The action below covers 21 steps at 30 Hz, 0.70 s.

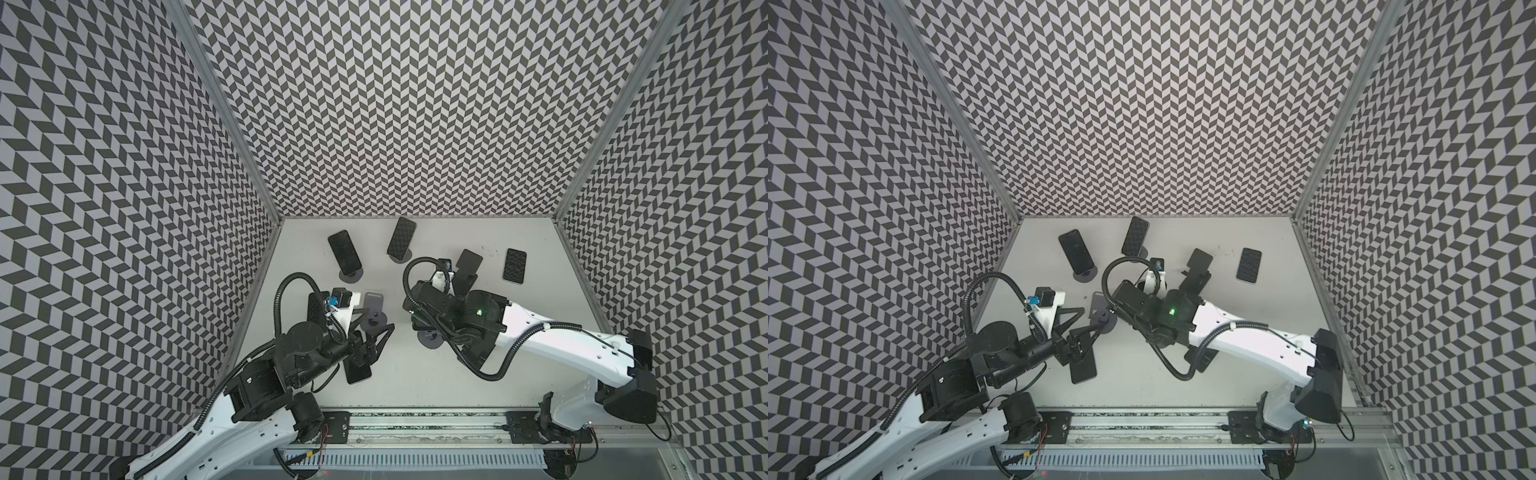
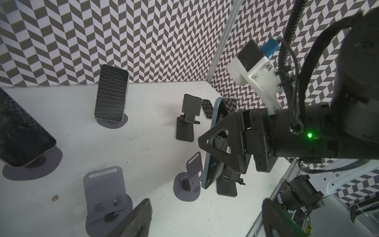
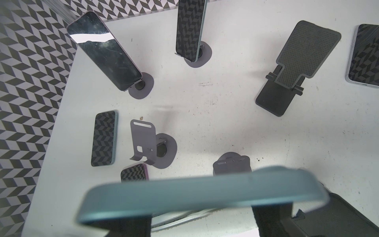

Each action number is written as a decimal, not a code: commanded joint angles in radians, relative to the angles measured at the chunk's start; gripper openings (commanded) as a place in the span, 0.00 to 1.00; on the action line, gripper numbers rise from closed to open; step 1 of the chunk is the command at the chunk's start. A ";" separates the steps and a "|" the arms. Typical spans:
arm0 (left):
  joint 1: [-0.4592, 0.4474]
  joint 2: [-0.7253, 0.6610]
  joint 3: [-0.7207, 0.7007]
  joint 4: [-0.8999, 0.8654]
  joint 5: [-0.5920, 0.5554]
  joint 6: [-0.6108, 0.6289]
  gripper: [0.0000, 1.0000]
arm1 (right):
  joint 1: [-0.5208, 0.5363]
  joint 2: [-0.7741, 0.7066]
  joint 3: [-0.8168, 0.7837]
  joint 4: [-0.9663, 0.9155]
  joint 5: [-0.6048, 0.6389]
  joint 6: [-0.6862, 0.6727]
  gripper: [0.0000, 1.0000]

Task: Remove the phone from the phone stand
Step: Place the phone at the bottom-center of the table.

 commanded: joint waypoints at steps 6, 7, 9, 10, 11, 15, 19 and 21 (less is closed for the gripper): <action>-0.004 -0.002 0.086 -0.138 0.074 -0.065 0.84 | 0.015 0.021 0.038 0.104 -0.016 -0.043 0.56; -0.004 0.003 0.090 -0.154 0.085 -0.068 0.84 | 0.017 0.027 0.037 0.110 -0.022 -0.049 0.56; -0.003 0.009 0.099 -0.187 0.101 -0.074 0.84 | 0.016 0.038 0.040 0.122 -0.033 -0.056 0.56; -0.003 0.013 0.102 -0.208 0.106 -0.080 0.84 | 0.017 0.045 0.041 0.128 -0.039 -0.061 0.56; -0.003 0.015 0.105 -0.229 0.110 -0.085 0.84 | 0.017 0.051 0.043 0.137 -0.046 -0.066 0.56; -0.003 0.005 0.106 -0.296 0.122 -0.098 0.84 | 0.019 0.076 0.051 0.153 -0.067 -0.074 0.56; -0.003 -0.015 0.089 -0.341 0.122 -0.096 0.84 | 0.025 0.090 0.048 0.168 -0.082 -0.072 0.56; -0.003 -0.045 0.074 -0.350 0.119 -0.093 0.84 | 0.026 0.092 0.047 0.168 -0.087 -0.069 0.56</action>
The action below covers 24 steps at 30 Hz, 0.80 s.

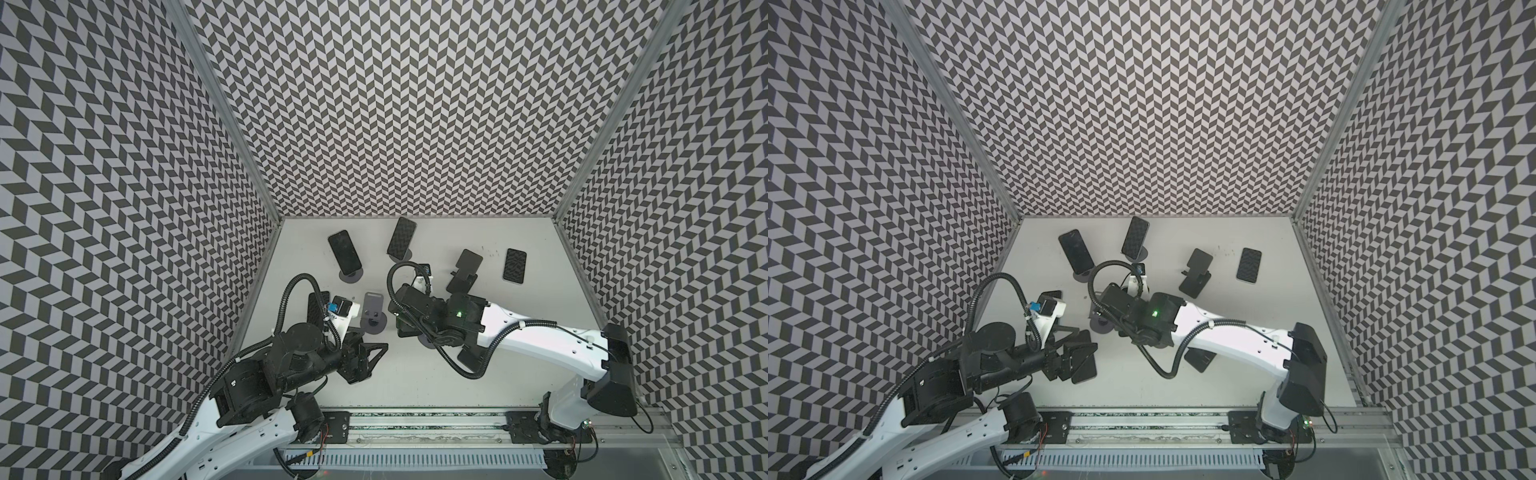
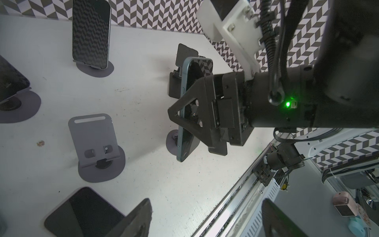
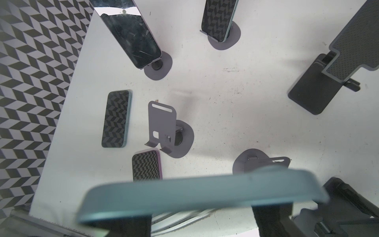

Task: Remove the phone from the phone stand
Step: Place the phone at the bottom-center of the table.

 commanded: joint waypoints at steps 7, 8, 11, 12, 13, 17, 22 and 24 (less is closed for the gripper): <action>-0.003 -0.038 -0.041 -0.090 0.000 0.000 0.84 | 0.012 0.006 0.036 0.065 -0.009 -0.001 0.56; -0.003 -0.038 -0.044 -0.091 0.000 0.003 0.84 | 0.013 0.007 0.035 0.065 -0.010 -0.001 0.56; -0.004 -0.039 -0.050 -0.093 0.000 0.011 0.85 | 0.014 0.008 0.035 0.062 -0.014 0.005 0.56; -0.003 -0.040 -0.053 -0.092 0.002 0.013 0.85 | 0.013 0.008 0.034 0.063 -0.017 0.007 0.56; -0.003 -0.043 -0.054 -0.090 0.005 0.016 0.85 | 0.014 0.008 0.032 0.064 -0.017 0.011 0.56; -0.003 -0.043 -0.061 -0.090 0.022 0.030 0.85 | 0.018 0.007 0.020 0.062 -0.024 0.031 0.56; -0.003 -0.037 -0.066 -0.093 0.038 0.045 0.85 | 0.027 0.006 0.003 0.063 -0.027 0.052 0.56; -0.003 -0.039 -0.069 -0.092 0.041 0.046 0.85 | 0.031 0.006 -0.002 0.058 -0.027 0.061 0.56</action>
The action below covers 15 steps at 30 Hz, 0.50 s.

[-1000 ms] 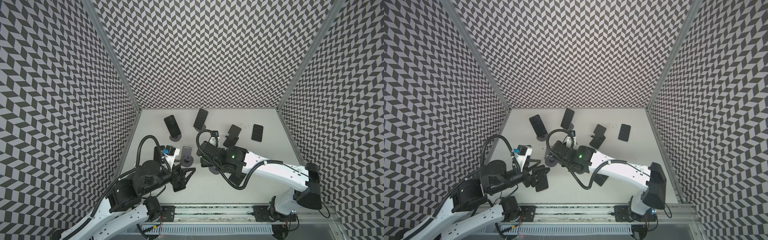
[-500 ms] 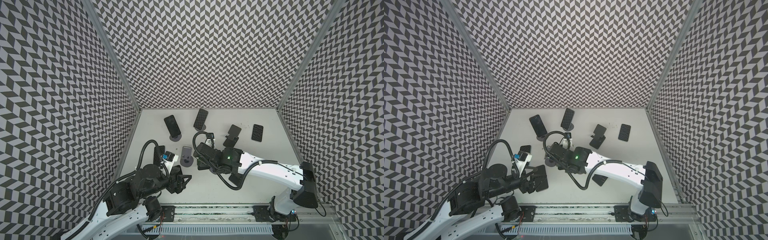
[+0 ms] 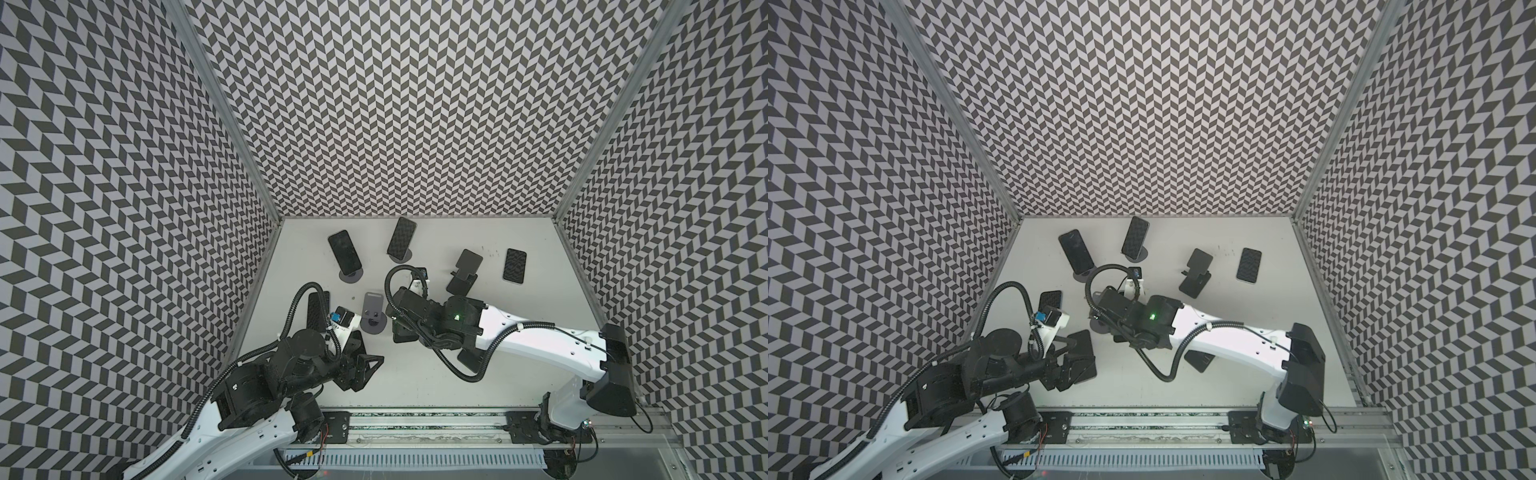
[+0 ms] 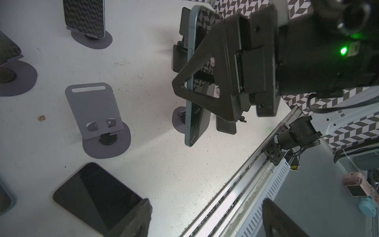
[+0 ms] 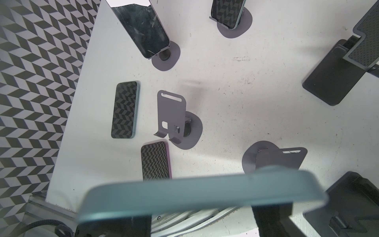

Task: Remove the phone from the phone stand
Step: Place the phone at the bottom-center of the table.

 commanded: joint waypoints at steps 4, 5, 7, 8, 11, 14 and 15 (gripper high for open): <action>-0.003 -0.003 -0.016 -0.004 0.040 0.033 0.85 | 0.016 0.000 -0.014 0.055 0.010 0.043 0.56; -0.004 -0.002 -0.018 -0.004 0.045 0.038 0.85 | 0.016 -0.001 -0.017 0.057 0.009 0.045 0.56; -0.003 0.004 -0.019 0.001 0.061 0.051 0.85 | 0.016 0.003 -0.018 0.055 0.010 0.048 0.56; -0.003 0.008 -0.021 0.003 0.069 0.056 0.85 | 0.016 0.005 -0.016 0.055 0.008 0.046 0.55; -0.003 0.013 -0.021 0.005 0.079 0.066 0.85 | 0.016 0.013 -0.004 0.059 0.003 0.035 0.56; -0.003 0.054 -0.019 0.008 0.095 0.071 0.86 | 0.017 0.029 0.012 0.052 0.005 0.026 0.55; -0.003 0.058 -0.020 0.011 0.103 0.093 0.86 | 0.016 0.034 0.022 0.046 0.006 0.024 0.56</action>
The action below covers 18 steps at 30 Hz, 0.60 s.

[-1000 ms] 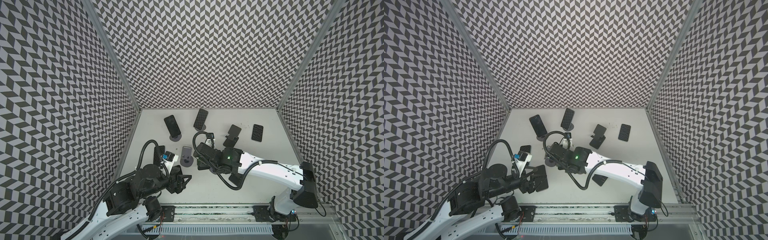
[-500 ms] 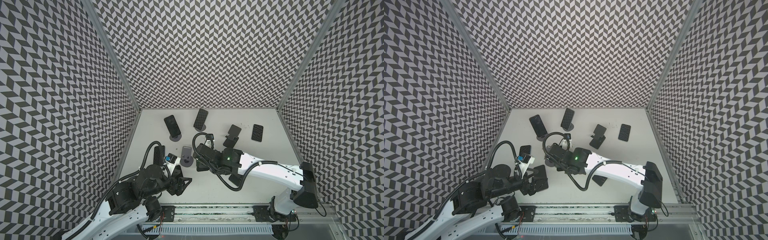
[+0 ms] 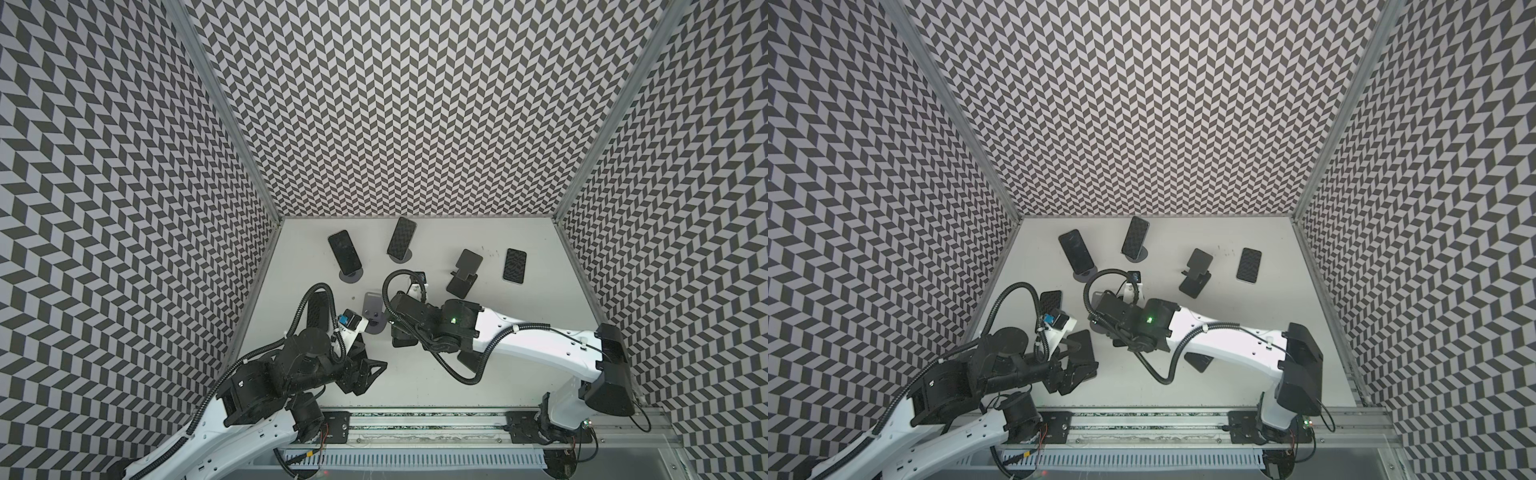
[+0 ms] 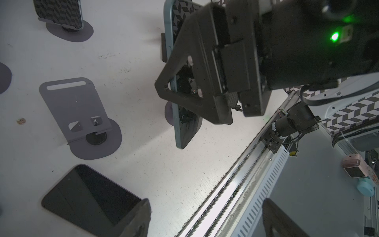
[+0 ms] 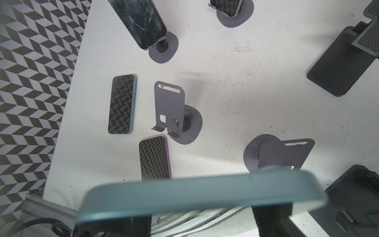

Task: Remove the phone from the phone stand
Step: Place the phone at the bottom-center of the table.

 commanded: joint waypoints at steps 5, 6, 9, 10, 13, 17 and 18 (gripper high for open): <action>-0.002 0.013 -0.009 0.013 0.048 0.051 0.86 | 0.006 0.023 0.048 0.045 0.003 -0.002 0.56; -0.002 0.010 -0.010 0.014 0.050 0.052 0.86 | 0.006 0.023 0.048 0.045 0.000 0.000 0.55; -0.002 -0.003 -0.011 0.016 0.053 0.049 0.86 | 0.006 0.022 0.041 0.041 -0.007 0.013 0.56; -0.001 -0.009 -0.011 0.016 0.053 0.047 0.86 | 0.007 0.019 0.036 0.042 -0.010 0.019 0.55; -0.001 -0.045 -0.019 0.009 0.054 0.043 0.86 | 0.009 0.007 0.017 0.048 -0.019 0.039 0.56; -0.001 -0.074 -0.028 -0.012 0.045 0.047 0.86 | 0.013 -0.003 -0.015 0.057 -0.034 0.057 0.56; -0.001 -0.079 -0.029 -0.017 0.041 0.045 0.85 | 0.014 -0.002 -0.017 0.057 -0.040 0.057 0.55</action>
